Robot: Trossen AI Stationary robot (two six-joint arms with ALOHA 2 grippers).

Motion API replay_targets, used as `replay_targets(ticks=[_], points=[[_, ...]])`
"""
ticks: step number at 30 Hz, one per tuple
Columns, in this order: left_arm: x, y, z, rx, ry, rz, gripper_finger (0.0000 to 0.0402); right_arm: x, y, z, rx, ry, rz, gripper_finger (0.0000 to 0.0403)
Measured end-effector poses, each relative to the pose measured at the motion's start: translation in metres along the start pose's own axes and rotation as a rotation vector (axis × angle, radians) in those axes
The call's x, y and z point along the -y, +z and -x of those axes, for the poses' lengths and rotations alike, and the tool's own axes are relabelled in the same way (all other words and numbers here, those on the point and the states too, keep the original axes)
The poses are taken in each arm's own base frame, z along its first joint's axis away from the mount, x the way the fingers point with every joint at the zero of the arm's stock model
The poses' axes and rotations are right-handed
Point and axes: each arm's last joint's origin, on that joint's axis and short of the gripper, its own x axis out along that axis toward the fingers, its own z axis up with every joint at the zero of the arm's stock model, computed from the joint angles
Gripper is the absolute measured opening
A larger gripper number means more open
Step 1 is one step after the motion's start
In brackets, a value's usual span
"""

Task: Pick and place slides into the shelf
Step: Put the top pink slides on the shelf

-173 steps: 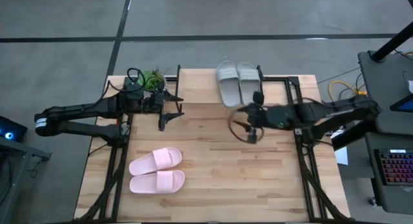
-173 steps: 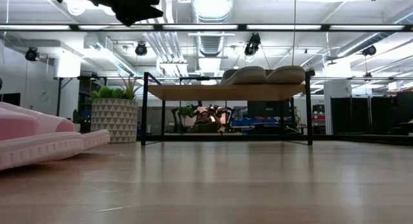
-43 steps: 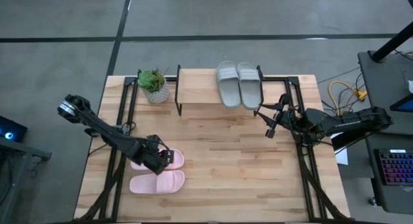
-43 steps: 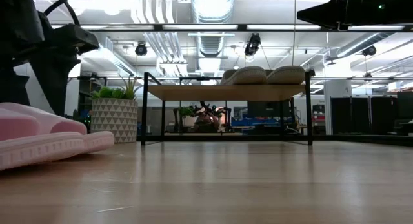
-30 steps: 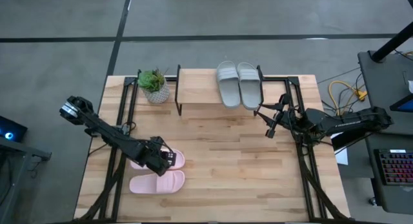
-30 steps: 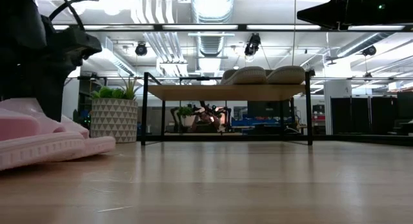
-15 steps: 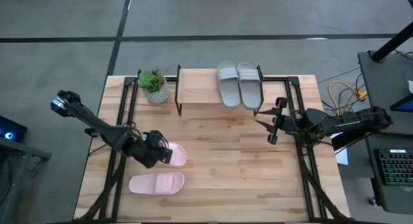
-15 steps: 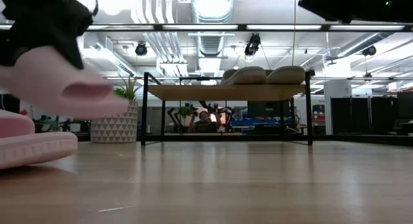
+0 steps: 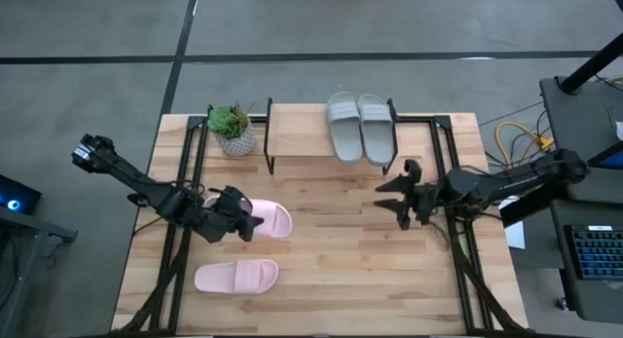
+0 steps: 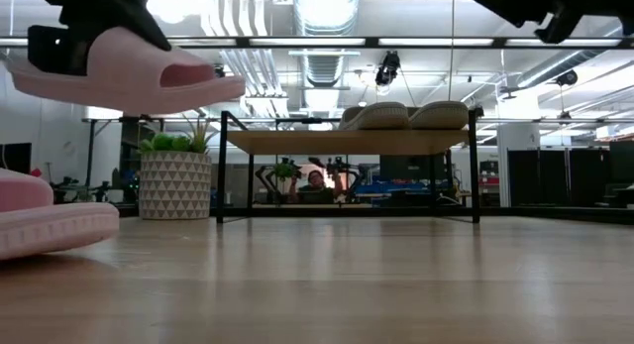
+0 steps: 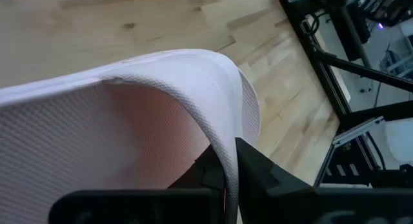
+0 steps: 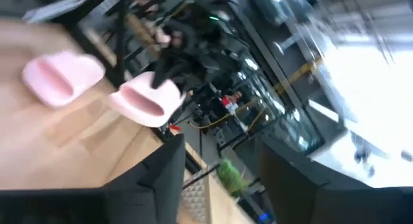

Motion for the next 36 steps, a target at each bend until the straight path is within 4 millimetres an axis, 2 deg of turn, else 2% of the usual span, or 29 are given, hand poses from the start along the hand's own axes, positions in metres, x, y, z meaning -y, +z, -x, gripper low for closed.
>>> replay_targets(ticks=[5,10,14,20,27,36], points=[[0.003,0.001,-0.001,0.007,-0.018,0.011,0.0000,-0.013,0.009,-0.031,-0.063,0.088,0.233,0.0225],[0.002,0.002,0.000,0.001,-0.023,0.012,0.0000,-0.029,0.013,-0.066,-0.133,0.162,0.346,0.0255],[0.006,0.002,0.000,-0.015,-0.060,0.003,0.0000,-0.040,0.019,-0.097,-0.185,0.186,0.371,0.0260],[0.015,0.004,0.001,0.006,-0.148,-0.050,0.0000,-0.053,0.029,-0.137,-0.253,0.186,0.462,0.0246],[0.016,0.004,0.001,0.011,-0.153,-0.072,0.0000,-0.073,0.040,-0.163,-0.246,0.230,0.581,0.0233],[0.029,0.005,-0.002,0.092,-0.244,-0.156,0.0000,-0.081,0.047,-0.184,-0.270,0.272,0.649,0.0232]])
